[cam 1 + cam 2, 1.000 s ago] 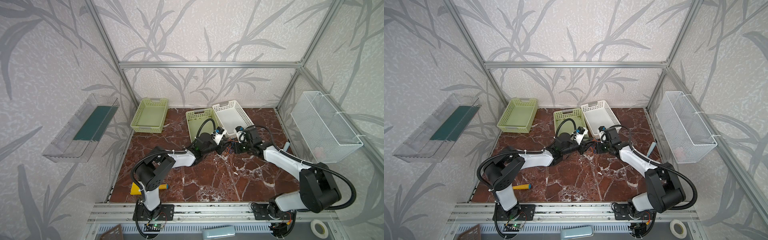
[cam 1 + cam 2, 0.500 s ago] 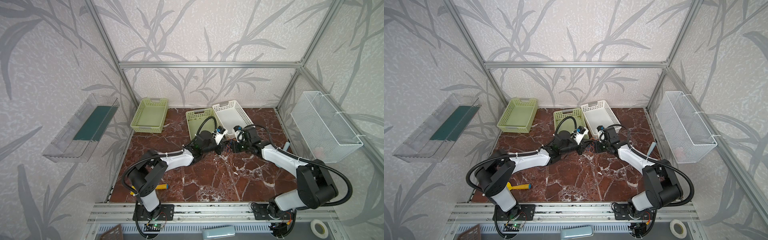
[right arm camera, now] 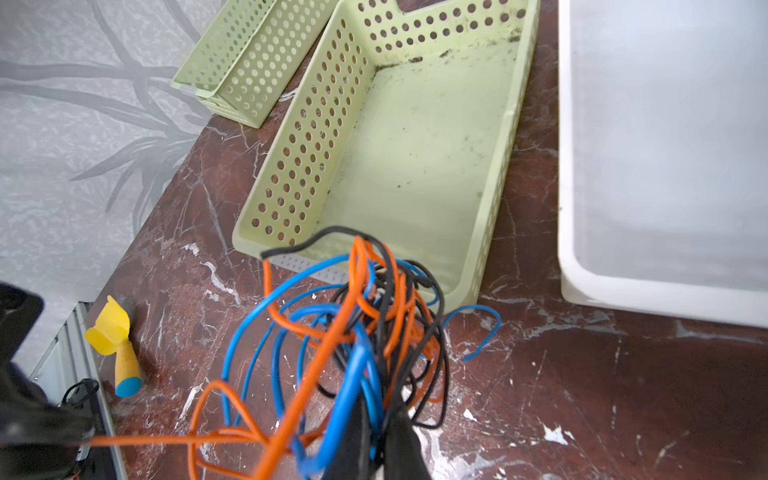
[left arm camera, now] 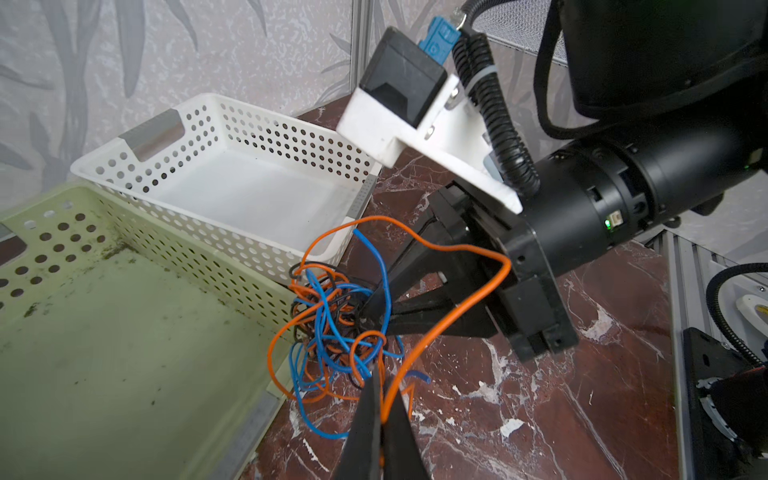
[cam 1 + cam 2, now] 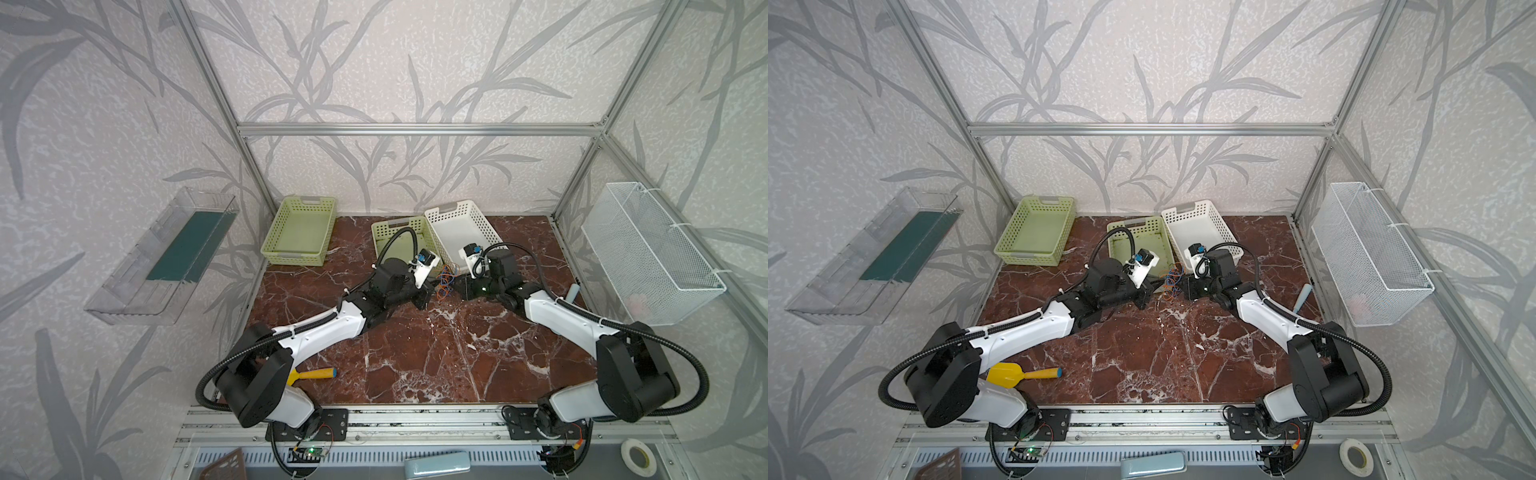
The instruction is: Untangle the cables
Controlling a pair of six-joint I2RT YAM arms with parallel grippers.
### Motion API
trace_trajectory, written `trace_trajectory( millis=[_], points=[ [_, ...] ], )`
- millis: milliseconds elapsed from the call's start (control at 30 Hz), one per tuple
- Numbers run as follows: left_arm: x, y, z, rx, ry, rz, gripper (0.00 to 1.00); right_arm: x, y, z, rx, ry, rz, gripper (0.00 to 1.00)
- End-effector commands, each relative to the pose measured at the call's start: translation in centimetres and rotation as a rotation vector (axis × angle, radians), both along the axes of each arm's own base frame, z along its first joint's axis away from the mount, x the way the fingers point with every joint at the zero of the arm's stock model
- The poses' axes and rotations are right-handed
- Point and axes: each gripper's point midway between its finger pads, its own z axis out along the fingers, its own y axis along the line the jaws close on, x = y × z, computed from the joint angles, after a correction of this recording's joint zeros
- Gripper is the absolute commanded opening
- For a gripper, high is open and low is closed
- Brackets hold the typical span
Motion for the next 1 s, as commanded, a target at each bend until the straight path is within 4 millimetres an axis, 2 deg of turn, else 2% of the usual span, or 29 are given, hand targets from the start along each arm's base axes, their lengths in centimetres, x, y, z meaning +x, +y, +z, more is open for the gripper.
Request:
trace_trajectory(
  millis=[0,100,200,333,433,633,833,967],
  points=[
    [0.2,0.9,6.9,-0.152,-0.147,0.012,0.00,-0.6,-5.8,-5.9,-0.189,0.121,-0.158,0.06],
    [0.4,0.2,5.6,-0.183,-0.102,-0.003,0.00,-1.4,-3.8,-5.1,-0.102,0.110,-0.057,0.12],
    [0.8,-0.9,4.5,-0.230,-0.051,-0.028,0.00,-2.4,-2.9,-5.7,-0.090,0.139,-0.010,0.21],
    [1.3,-2.2,3.3,-0.266,0.003,-0.053,0.00,-3.3,-3.5,-6.5,-0.107,0.168,-0.038,0.44],
    [1.6,-2.6,2.2,-0.263,0.028,-0.056,0.00,-3.7,-4.3,-6.3,-0.122,0.162,-0.069,0.54],
    [1.7,-2.9,1.6,-0.271,0.052,-0.063,0.00,-4.2,-4.8,-5.6,-0.139,0.148,-0.084,0.58],
    [1.6,-2.8,1.9,-0.269,0.054,-0.060,0.00,-4.0,-4.8,-5.6,-0.132,0.165,-0.096,0.55],
    [1.5,-2.8,2.3,-0.277,0.056,-0.064,0.00,-3.8,-3.8,-4.2,-0.066,0.142,-0.071,0.54]
  ],
)
